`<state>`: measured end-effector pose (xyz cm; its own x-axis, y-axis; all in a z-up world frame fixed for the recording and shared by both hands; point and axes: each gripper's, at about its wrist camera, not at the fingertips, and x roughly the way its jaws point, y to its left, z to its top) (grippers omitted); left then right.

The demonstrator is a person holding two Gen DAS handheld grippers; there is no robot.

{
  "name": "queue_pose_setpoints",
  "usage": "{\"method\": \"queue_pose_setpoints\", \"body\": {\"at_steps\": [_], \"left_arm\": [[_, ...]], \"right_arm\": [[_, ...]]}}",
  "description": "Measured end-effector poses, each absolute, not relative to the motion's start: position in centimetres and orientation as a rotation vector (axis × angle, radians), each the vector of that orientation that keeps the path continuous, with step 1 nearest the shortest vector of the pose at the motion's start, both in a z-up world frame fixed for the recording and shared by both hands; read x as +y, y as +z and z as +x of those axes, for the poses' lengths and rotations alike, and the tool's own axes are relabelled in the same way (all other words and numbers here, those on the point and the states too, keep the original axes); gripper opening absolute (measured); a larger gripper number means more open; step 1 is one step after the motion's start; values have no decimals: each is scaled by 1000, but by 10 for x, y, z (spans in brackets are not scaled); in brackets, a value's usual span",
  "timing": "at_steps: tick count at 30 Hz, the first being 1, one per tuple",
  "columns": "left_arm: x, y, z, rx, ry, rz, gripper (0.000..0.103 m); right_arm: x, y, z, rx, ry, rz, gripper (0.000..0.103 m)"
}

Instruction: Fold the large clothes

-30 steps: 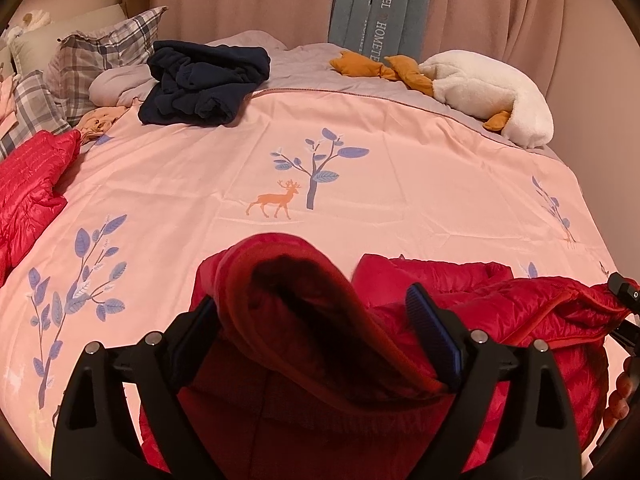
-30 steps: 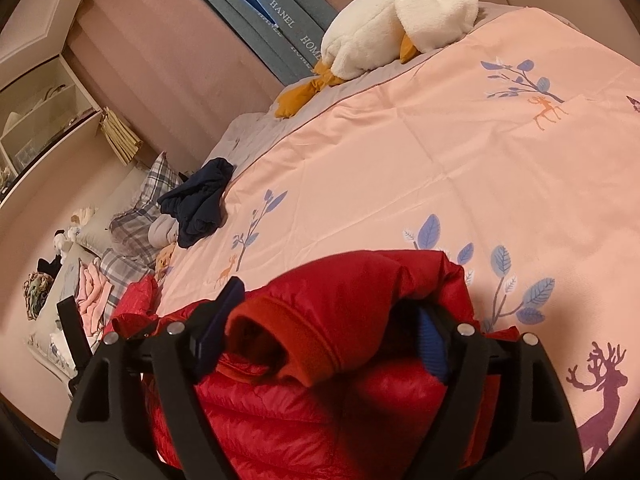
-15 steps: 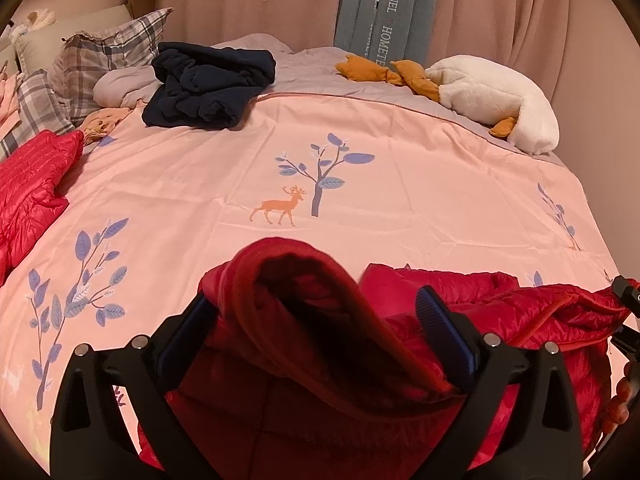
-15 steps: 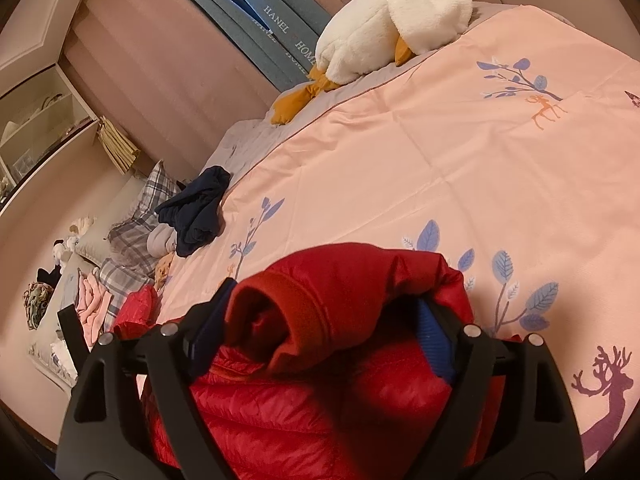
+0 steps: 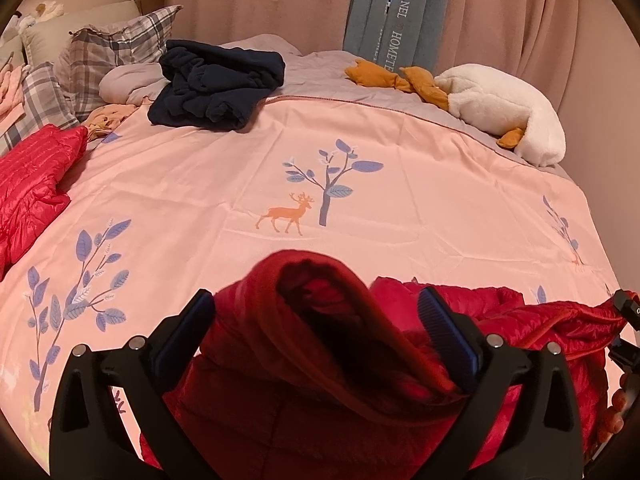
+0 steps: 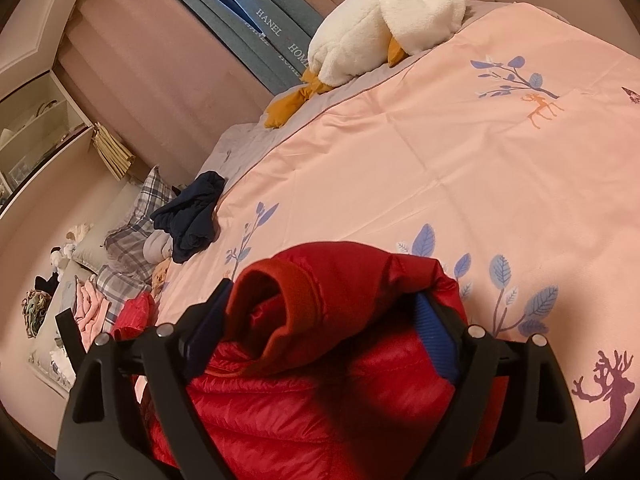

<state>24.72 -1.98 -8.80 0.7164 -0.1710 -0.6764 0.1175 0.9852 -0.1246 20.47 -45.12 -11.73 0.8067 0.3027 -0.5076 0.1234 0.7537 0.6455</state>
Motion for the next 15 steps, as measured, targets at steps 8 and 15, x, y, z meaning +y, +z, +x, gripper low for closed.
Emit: {"method": "queue_pose_setpoints", "body": {"at_steps": [8, 15], "left_arm": [[-8, -85, 257, 748, -134, -118, 102], [9, -82, 266, 733, -91, -156, 102]], "right_arm": [[-455, -118, 210, 628, 78, 722, 91], [-458, -117, 212, 621, 45, 703, 93]]}}
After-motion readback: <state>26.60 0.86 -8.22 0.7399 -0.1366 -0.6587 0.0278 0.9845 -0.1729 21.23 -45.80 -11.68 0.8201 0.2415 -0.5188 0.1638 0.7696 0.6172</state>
